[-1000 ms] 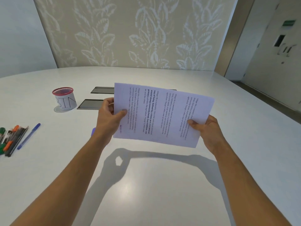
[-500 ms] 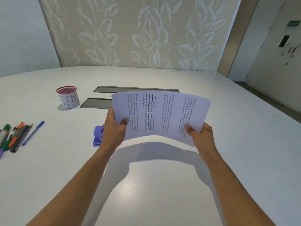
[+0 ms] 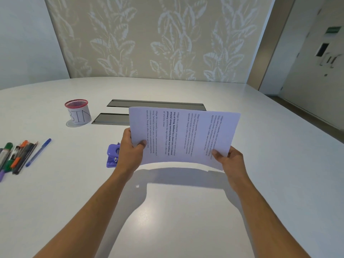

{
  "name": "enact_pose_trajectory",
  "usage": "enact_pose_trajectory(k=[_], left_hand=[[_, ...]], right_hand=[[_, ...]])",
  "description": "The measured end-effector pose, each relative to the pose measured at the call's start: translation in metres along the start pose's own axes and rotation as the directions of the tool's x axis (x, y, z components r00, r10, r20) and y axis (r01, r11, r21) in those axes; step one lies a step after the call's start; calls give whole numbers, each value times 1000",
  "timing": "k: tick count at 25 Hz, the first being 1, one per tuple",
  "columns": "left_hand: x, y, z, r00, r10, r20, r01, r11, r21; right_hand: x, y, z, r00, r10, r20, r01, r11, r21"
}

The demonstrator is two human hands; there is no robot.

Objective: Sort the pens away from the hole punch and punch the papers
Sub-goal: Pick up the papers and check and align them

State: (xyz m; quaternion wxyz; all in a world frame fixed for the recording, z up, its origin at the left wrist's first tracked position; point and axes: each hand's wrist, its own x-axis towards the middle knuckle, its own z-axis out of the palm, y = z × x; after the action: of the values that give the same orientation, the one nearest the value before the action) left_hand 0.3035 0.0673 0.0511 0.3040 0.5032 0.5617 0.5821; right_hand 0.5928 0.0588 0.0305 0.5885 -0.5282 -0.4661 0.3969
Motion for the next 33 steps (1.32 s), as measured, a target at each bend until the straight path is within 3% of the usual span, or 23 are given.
enact_pose_trajectory(k=[4, 7, 11, 16, 21, 24, 27, 33], left_hand=[[-5, 7, 2, 997, -71, -4, 70, 988, -141], [-14, 10, 7, 991, -128, 22, 129, 946, -298], [-33, 10, 19, 982, -170, 78, 187, 891, -413], [-39, 0, 15, 961, -237, 140, 275, 862, -426], [-24, 8, -12, 952, -287, 103, 302, 838, -454], [-12, 24, -30, 981, -179, 74, 193, 940, -281], [-6, 44, -38, 991, -18, 135, 24, 999, -45], [0, 79, -32, 969, 90, 229, -70, 993, -94]], right_hand=[[-6, 1, 0, 990, 133, -53, -115, 960, 256], [-14, -3, 14, 987, 150, 52, -153, 814, 560], [-27, -13, 47, 984, 119, 132, -177, 705, 686], [-29, -25, 65, 996, 93, -8, -70, 801, 595], [-23, -47, 55, 999, -40, 14, 31, 901, 433], [-18, -62, 51, 992, -110, 55, 84, 930, 357], [-14, -77, 49, 982, -177, 62, 156, 954, 254], [-13, -99, 57, 950, -253, 184, 237, 966, 104]])
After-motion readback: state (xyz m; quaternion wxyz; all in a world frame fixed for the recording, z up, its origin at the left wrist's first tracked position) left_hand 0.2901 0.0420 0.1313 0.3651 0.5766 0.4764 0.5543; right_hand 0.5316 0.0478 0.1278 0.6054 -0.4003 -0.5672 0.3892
